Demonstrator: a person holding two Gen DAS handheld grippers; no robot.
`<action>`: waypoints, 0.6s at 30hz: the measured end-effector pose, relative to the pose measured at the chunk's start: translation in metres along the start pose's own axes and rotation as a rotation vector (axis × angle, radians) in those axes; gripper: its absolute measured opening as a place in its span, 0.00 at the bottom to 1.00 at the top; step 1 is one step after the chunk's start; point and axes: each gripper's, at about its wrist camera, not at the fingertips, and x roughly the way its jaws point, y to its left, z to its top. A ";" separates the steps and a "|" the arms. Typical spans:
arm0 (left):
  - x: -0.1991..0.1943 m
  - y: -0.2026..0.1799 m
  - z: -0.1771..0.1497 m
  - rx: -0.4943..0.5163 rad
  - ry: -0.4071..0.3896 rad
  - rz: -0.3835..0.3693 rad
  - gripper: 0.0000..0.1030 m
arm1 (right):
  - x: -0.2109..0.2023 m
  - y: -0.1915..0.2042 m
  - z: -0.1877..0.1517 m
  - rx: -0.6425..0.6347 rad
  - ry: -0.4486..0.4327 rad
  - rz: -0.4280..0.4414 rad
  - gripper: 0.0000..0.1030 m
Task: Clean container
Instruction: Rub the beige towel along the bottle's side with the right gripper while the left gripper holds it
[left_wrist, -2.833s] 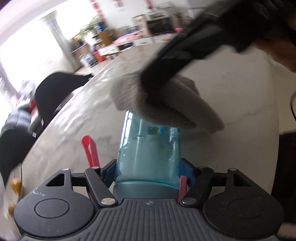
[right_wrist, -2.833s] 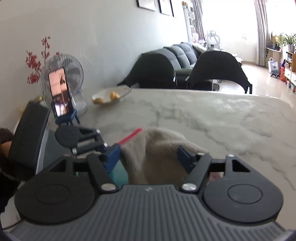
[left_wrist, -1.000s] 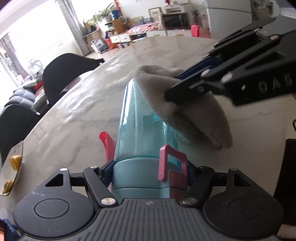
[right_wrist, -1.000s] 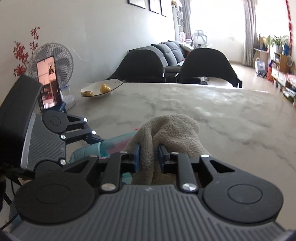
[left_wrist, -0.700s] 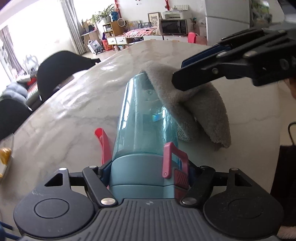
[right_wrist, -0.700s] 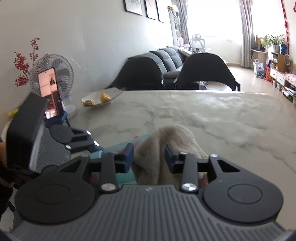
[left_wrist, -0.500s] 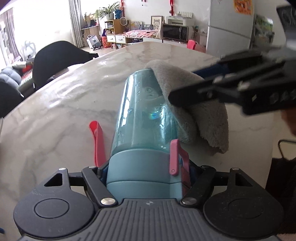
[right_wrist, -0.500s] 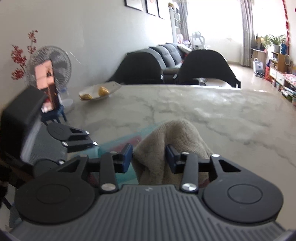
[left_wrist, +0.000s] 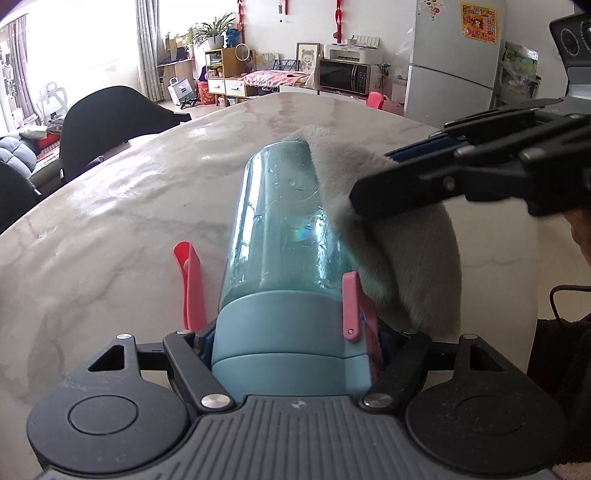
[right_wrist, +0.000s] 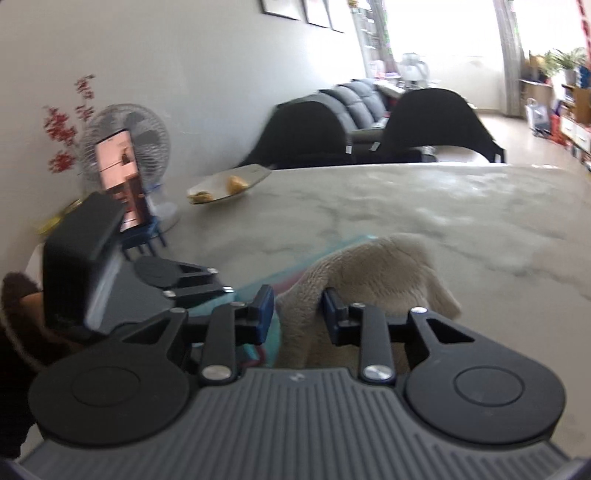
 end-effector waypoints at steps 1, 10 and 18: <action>0.000 0.001 -0.001 0.001 -0.003 -0.001 0.75 | 0.001 -0.001 -0.001 0.000 0.005 -0.004 0.27; -0.004 0.006 -0.005 -0.004 -0.007 -0.011 0.75 | 0.012 -0.009 -0.007 0.014 0.052 -0.059 0.27; -0.005 0.008 -0.007 -0.007 -0.014 -0.012 0.75 | 0.014 -0.011 -0.009 0.027 0.070 -0.072 0.28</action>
